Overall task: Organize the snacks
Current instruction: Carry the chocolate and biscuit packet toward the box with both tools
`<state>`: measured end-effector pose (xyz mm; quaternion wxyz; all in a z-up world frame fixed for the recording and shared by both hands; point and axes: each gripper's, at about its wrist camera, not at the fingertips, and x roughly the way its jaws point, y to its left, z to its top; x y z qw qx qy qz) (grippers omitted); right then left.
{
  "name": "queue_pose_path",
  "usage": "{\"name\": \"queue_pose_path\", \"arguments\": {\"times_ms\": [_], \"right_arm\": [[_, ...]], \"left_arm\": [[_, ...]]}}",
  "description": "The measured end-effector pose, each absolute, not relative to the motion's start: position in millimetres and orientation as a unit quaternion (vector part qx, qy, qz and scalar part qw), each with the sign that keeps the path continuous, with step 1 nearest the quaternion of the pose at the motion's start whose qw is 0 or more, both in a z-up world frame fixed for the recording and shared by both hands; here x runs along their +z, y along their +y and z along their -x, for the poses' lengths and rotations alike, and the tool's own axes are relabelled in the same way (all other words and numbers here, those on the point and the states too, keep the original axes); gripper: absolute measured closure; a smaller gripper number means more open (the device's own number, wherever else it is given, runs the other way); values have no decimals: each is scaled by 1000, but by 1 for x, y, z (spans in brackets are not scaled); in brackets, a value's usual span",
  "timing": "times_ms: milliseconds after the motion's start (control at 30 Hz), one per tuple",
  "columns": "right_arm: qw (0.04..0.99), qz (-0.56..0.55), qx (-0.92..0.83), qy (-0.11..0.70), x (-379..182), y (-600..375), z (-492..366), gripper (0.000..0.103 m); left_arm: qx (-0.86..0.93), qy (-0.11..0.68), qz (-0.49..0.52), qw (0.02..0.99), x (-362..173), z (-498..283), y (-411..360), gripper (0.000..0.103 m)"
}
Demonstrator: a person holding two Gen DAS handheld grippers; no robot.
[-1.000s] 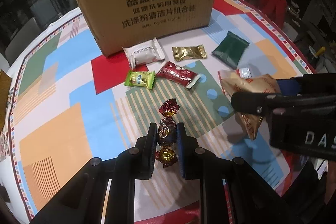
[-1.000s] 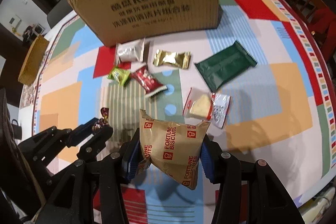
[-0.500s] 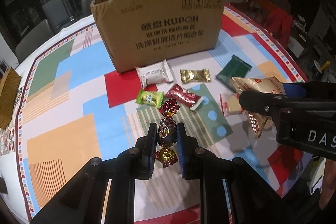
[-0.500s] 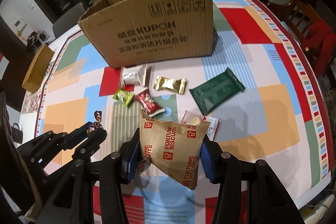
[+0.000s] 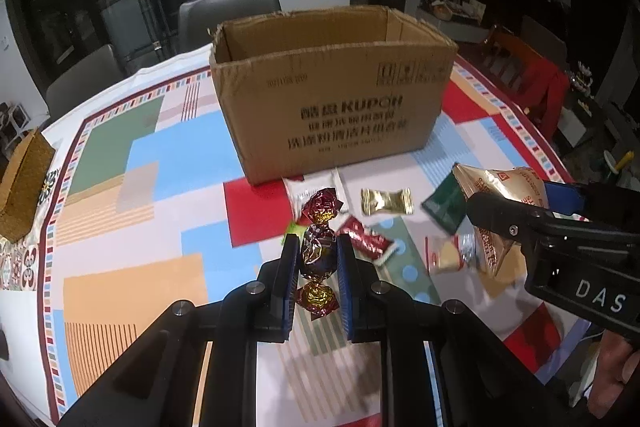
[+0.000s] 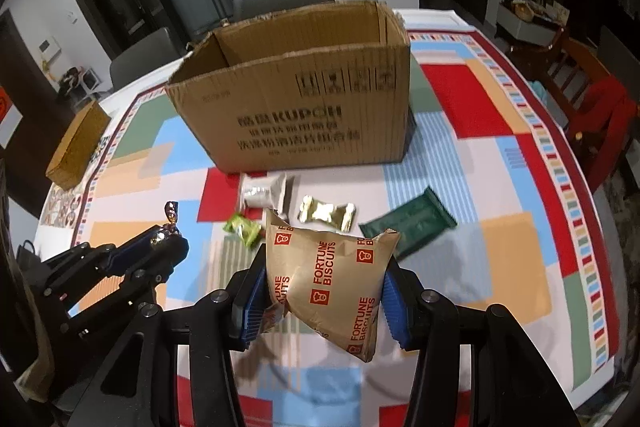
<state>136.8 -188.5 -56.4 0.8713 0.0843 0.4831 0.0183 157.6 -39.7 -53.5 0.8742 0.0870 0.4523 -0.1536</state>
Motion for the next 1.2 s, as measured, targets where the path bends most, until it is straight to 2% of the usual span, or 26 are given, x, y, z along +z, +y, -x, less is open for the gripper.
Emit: {"name": "queue_pose_path", "arguments": {"times_ms": [833, 1200], "right_arm": [[923, -31, 7, 383, 6, -195, -183, 52], [936, -8, 9, 351, 24, -194, -210, 52]], "left_arm": [[-129, 384, -57, 913, 12, -219, -40, 84], [-122, 372, -51, 919, 19, -252, -45, 84]]}}
